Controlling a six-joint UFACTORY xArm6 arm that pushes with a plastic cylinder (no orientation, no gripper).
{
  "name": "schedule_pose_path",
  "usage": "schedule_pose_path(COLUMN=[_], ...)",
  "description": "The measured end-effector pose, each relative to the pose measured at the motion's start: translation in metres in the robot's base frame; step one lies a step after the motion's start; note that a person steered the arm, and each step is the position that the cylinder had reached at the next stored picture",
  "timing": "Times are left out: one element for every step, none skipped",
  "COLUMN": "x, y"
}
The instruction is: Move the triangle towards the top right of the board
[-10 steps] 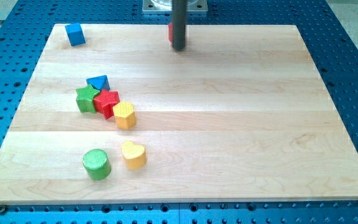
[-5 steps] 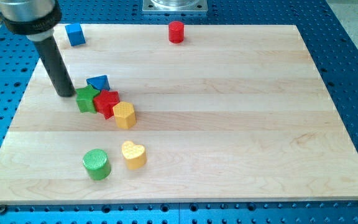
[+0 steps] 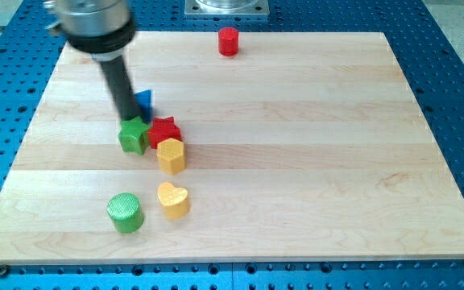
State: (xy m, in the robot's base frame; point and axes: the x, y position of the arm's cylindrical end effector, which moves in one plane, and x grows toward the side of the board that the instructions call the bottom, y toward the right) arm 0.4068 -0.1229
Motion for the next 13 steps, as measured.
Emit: schedule_pose_path(x=[-0.044,-0.036,0.024,0.008,-0.034,-0.072,-0.084,-0.084,-0.074,-0.044,-0.044,-0.068,-0.123], y=[0.075,0.056,0.037,-0.005,0.0,-0.001,0.02,0.076,0.023,0.021,0.099,0.188,0.213])
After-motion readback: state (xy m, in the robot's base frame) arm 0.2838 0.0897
